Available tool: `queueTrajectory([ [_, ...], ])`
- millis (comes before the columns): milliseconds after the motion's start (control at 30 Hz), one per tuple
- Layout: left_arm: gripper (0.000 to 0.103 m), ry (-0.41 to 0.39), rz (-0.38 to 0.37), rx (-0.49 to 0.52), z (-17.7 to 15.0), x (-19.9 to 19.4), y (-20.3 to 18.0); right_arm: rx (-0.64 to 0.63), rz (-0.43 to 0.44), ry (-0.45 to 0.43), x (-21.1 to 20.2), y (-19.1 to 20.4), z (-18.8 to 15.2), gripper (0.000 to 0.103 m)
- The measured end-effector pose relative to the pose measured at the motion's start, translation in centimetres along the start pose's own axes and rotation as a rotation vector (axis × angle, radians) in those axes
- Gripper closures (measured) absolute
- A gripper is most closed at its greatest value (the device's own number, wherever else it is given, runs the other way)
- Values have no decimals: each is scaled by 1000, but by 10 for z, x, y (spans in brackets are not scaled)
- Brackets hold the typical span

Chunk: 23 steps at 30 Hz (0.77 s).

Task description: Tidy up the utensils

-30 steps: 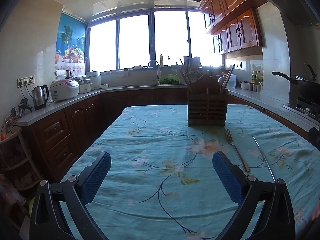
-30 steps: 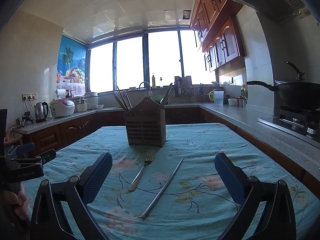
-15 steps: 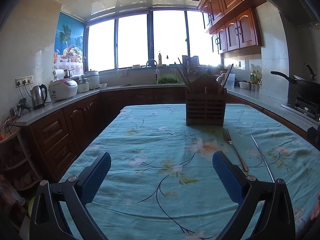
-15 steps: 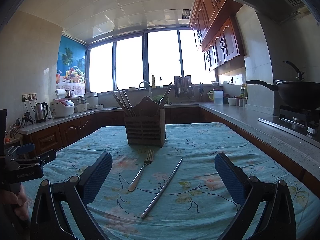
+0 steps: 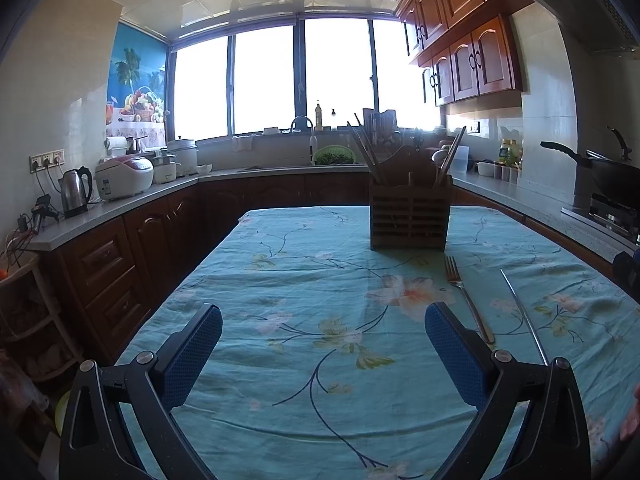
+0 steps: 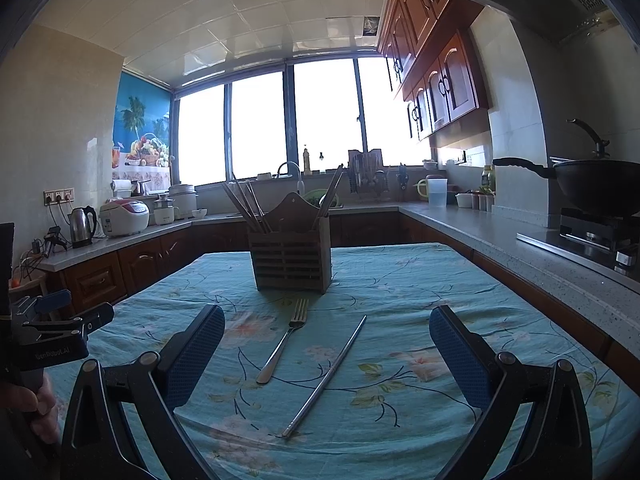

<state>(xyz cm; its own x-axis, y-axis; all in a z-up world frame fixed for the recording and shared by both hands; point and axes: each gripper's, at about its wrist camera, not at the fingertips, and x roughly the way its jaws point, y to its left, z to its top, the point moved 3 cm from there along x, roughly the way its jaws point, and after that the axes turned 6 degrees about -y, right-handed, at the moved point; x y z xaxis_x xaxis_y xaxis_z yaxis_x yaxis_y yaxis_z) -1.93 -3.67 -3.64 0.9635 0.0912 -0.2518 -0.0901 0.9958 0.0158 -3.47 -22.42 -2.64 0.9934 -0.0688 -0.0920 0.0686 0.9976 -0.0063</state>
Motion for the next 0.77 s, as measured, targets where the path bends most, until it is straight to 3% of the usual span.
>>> queueTrajectory([
  [767,1,47,-17,-13,6,5,-11,31,-6,71,17,-5,1,0],
])
